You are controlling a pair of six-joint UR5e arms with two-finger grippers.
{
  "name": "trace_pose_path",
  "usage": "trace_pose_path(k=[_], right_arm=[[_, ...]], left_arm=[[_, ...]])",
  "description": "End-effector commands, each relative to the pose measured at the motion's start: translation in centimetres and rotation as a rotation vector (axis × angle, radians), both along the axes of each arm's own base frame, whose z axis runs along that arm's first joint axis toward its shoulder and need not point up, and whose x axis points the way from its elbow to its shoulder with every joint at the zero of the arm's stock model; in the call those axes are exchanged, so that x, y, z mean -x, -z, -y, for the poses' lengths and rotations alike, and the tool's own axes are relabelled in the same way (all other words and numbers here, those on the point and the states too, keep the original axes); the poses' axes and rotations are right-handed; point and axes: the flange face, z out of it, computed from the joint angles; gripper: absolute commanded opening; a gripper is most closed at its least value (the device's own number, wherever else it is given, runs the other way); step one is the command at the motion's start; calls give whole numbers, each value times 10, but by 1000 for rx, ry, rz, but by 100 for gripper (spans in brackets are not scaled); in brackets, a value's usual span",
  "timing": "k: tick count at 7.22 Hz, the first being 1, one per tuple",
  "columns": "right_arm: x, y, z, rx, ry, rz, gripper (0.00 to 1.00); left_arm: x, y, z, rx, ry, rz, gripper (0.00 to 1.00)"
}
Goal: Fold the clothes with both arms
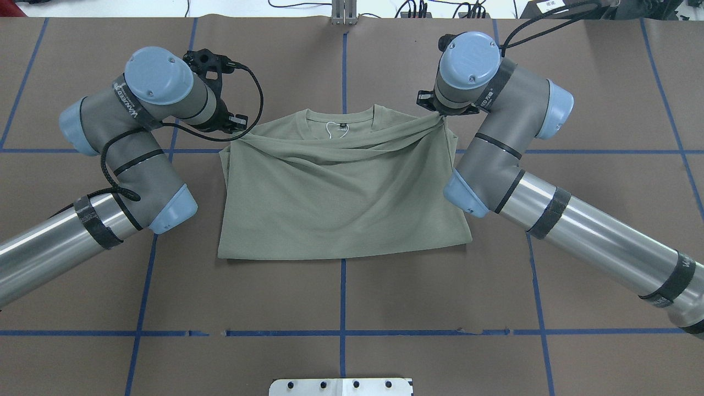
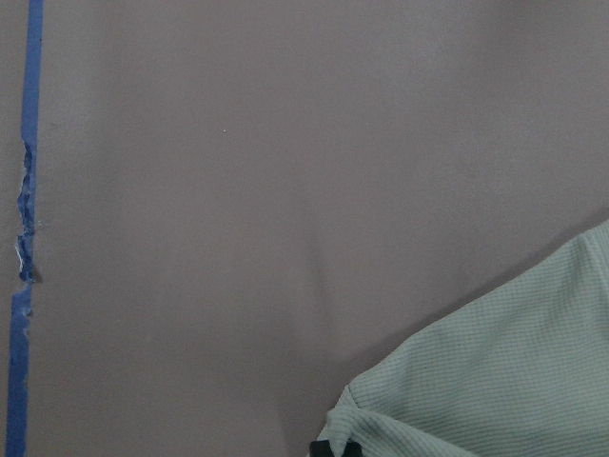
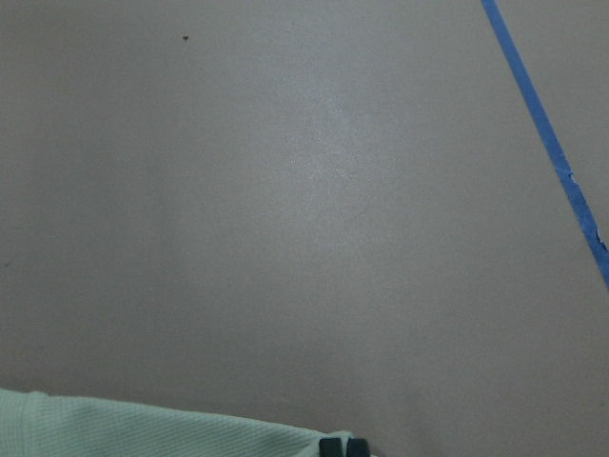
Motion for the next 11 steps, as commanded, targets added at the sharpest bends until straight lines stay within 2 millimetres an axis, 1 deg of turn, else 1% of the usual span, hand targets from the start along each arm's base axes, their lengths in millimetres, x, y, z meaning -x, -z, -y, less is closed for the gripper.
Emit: trace_pose_path(k=[1,2,3,4,5,6,7,8,9,10,11], right_arm=[[-1,-4,0,-5,10,-9,0],[-1,-4,0,-5,10,-9,0],[-1,-4,0,-3,8,-7,1],[1,-7,0,0,11,-13,99],[1,-5,-1,0,20,-6,100],[-3,1,0,10,45,19,100],[-10,5,0,0,124,45,100],[-19,4,-3,-12,144,50,100],[-20,4,-6,-16,146,53,100],[-20,3,-6,-13,142,52,100],[-21,4,-6,-11,138,55,100]], left_arm=[[-1,-5,0,2,-4,6,0],[-1,-5,0,0,-6,7,0],[-1,-5,0,-2,-7,7,41],[0,-5,-2,-6,-10,4,99],[5,7,-7,-41,-20,-28,100],[17,11,-18,-58,-23,-46,100],[27,12,-38,-73,-33,-65,100],[43,5,-61,-71,-39,-83,100],[40,-12,-95,-46,-89,-86,100],[38,-21,-127,-15,-100,-101,100],[26,-32,-155,-25,-135,-145,100]])
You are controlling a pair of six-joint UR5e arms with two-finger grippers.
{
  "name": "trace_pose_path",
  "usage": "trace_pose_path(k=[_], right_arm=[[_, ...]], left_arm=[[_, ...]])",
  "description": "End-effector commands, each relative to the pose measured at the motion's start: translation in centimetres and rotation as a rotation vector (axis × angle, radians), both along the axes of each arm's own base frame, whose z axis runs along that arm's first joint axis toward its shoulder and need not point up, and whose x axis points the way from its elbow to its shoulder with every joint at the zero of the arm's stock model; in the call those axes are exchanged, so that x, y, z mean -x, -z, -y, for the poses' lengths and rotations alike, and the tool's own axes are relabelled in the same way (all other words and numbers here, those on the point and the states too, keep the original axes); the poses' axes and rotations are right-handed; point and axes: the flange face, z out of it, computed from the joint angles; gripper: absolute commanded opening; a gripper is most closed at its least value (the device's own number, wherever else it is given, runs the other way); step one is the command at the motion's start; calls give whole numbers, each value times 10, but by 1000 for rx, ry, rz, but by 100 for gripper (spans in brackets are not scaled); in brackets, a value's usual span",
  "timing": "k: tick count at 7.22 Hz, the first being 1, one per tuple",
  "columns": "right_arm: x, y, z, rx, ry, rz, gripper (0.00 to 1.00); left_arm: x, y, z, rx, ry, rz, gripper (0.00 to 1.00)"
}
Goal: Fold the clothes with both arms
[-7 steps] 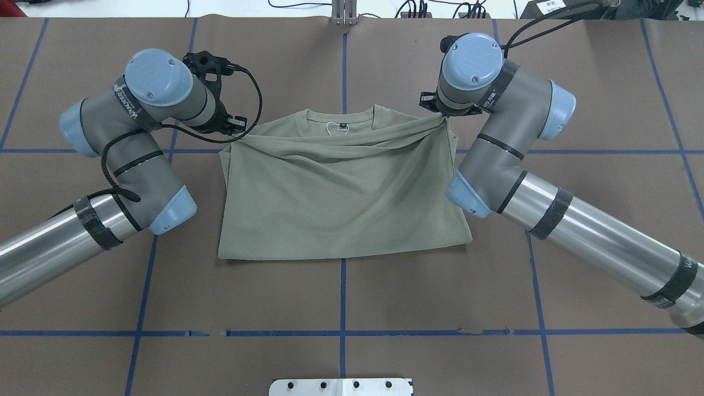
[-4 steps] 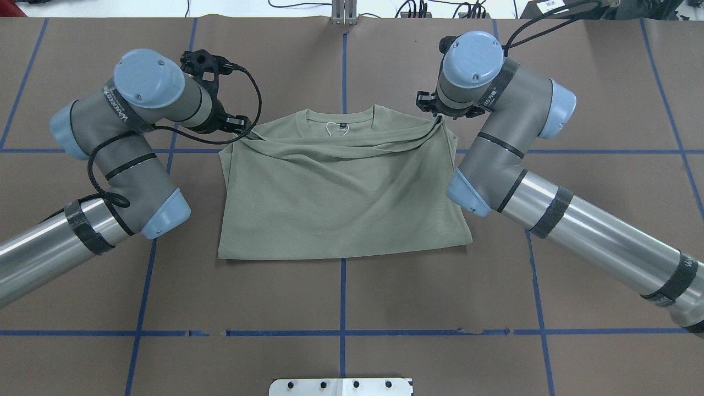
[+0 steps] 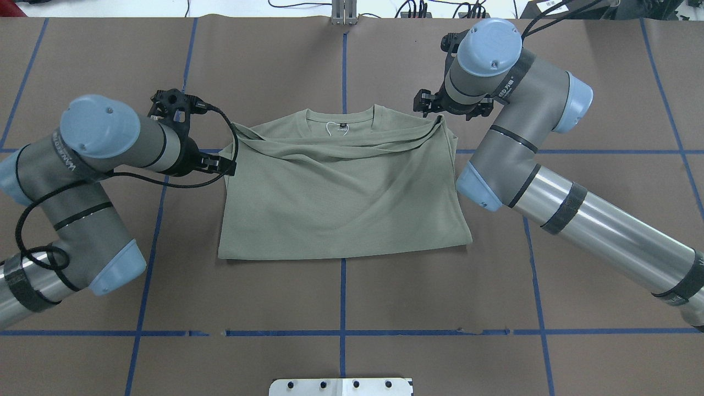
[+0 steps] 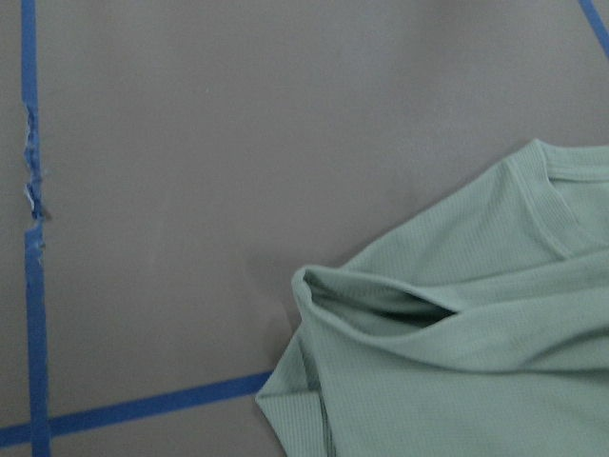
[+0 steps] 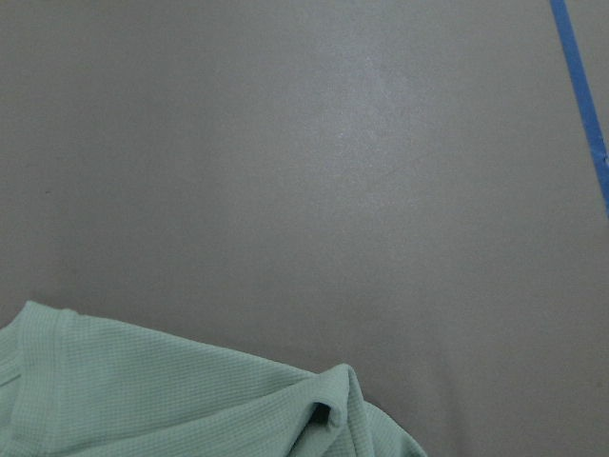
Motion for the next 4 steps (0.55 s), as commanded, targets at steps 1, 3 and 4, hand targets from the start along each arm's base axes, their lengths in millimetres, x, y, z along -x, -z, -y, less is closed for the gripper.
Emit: trace_pose_path(k=[1,3,4], right_arm=[[-2,-1,-1,-1,-3,3,100],[-3,-2,-2,3,-6,3,100],[-3,-2,-2,4,-7,4,100]], left_arm=[[-15,-31,-66,24,-51,-98,100],[-31,-35,-95,83,-55,-142,85],[-34,-34,-99,93,-58,-147,73]])
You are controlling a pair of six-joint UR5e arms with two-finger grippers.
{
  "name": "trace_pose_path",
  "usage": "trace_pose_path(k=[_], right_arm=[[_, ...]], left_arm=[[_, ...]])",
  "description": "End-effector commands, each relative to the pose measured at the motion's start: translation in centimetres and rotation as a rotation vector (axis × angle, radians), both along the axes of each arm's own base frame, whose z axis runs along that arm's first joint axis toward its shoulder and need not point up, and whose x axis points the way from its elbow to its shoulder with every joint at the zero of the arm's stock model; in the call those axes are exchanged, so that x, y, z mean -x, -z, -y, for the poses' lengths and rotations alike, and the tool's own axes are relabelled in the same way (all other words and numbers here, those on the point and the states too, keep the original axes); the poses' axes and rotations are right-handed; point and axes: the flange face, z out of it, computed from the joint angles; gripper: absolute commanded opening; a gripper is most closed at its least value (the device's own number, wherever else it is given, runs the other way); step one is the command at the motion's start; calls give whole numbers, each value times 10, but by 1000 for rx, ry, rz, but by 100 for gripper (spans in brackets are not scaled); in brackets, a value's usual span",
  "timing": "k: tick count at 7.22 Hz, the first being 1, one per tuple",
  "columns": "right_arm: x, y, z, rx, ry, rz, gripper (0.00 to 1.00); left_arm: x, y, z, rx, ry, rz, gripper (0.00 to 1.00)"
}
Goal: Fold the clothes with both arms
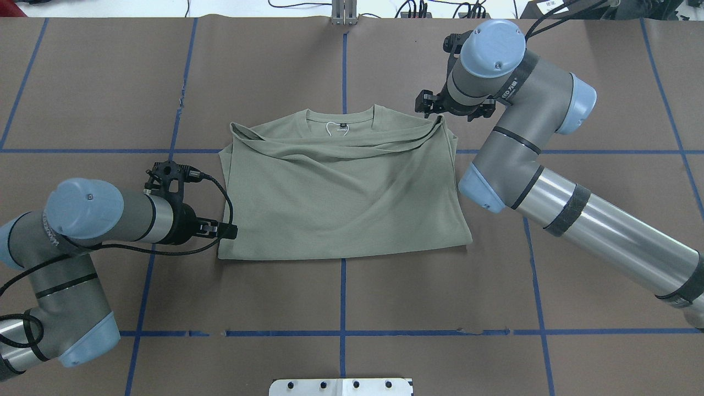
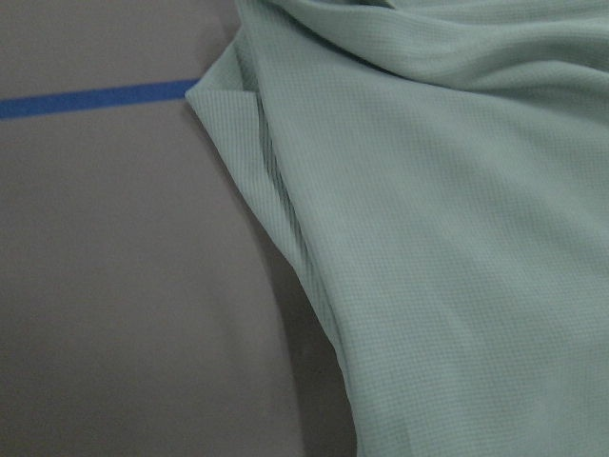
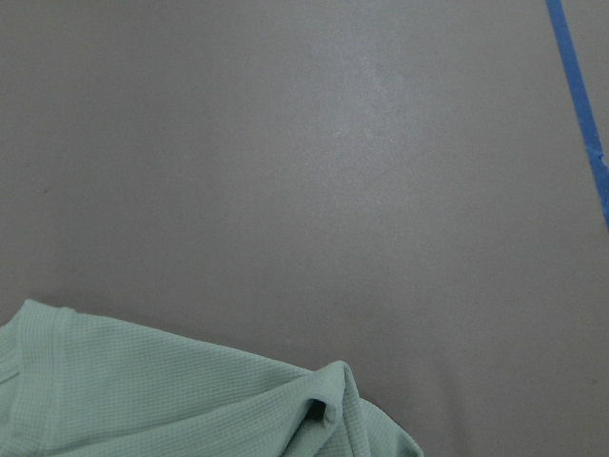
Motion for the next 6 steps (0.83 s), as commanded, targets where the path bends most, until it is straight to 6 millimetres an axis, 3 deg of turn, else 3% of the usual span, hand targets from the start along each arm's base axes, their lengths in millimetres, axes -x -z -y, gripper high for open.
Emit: trace_pose_path(k=[1,2,4,6], right_arm=[[-1,1,-1,0,-2,3,100],[-3,0,-3,-2,-2,5,100],[-3,-1,-3,-1,-2,4,100],[-2,-1,-3,-2,-2,3,100]], left_arm=[[-9,-2,-13,23,-13,-10,63],[-10,0,-12,21,-13,-13,56],[-13,-1,-17,22,-22,-11,56],[-18,1,-22,22,-33,-14,37]])
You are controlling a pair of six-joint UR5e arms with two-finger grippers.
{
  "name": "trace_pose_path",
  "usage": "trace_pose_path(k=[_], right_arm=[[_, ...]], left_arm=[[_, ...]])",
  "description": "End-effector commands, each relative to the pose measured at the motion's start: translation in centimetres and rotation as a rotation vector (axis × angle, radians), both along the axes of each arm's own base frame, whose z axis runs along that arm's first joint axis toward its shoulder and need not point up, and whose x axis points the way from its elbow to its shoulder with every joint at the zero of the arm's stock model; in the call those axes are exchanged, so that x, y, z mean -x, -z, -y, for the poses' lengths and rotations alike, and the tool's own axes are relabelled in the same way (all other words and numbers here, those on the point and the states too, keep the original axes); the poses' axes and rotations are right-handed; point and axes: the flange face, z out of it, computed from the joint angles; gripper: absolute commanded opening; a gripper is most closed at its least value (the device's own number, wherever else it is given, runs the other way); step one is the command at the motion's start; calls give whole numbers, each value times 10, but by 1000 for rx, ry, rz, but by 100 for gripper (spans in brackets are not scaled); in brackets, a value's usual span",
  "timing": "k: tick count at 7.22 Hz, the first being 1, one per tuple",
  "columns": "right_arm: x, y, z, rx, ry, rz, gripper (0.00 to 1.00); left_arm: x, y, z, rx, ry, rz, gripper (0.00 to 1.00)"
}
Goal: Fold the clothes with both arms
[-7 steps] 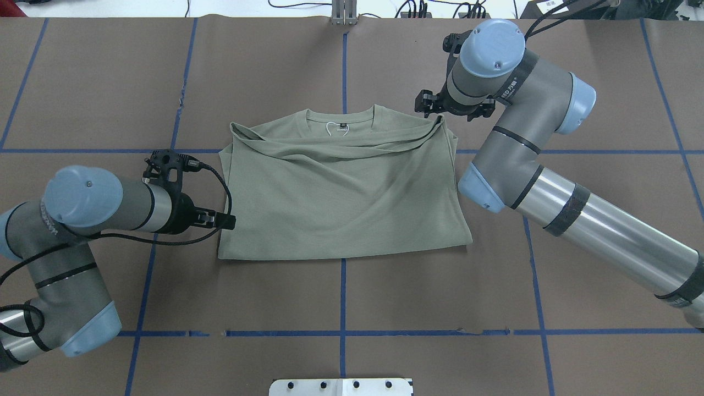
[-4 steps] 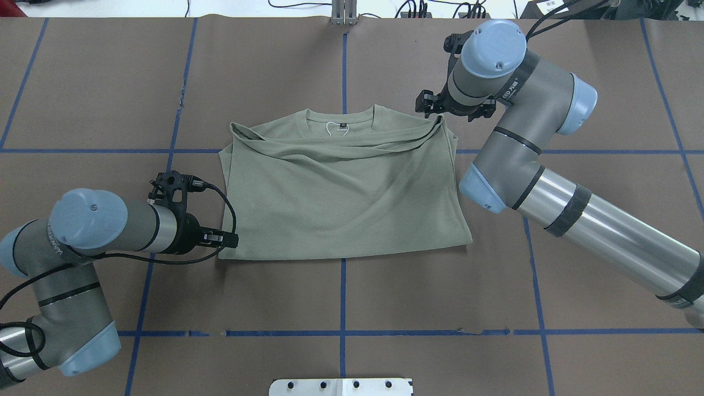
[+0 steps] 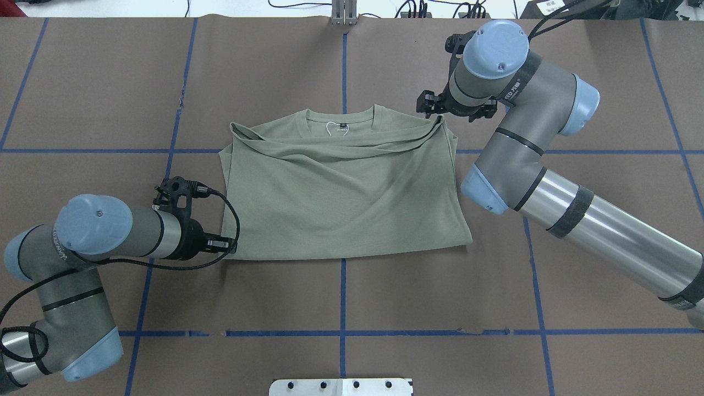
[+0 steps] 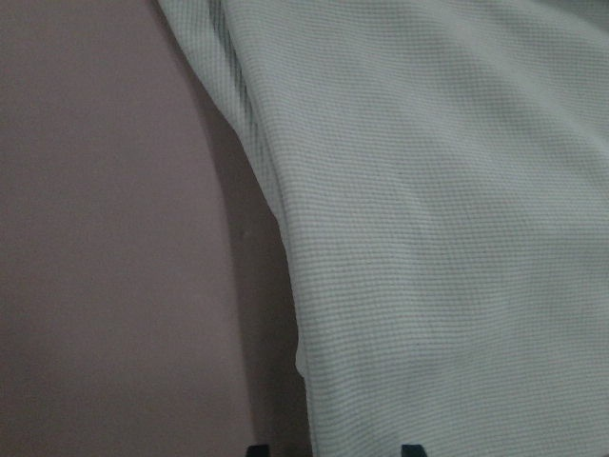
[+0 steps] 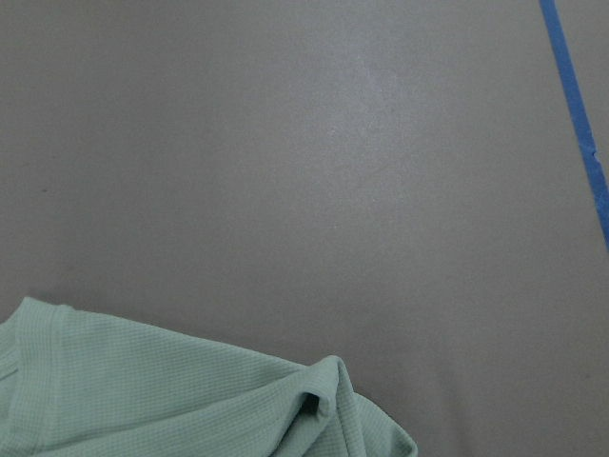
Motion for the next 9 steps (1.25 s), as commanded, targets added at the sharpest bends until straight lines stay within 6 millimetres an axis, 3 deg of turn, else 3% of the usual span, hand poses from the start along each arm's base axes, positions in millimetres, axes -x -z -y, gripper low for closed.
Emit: trace_pose_path(k=[1,3,5,6,7,9], right_arm=[[1,0,-1,-1,1,1,100],[-1,-3,0,1,-1,-1,100],[-1,-4,-1,1,2,-1,100],[-1,-4,-1,0,2,0,100],[0,-4,-1,-2,4,-3,100],[0,-1,-1,-3,3,2,100]], left_arm=[[-6,0,-7,1,-15,0,34],[-6,2,-8,-2,-15,-3,0],[10,8,-9,-13,-17,-11,0],[28,-3,-10,-32,-22,8,0],[48,-9,17,-111,-17,65,0],[108,-33,101,-233,15,239,0]])
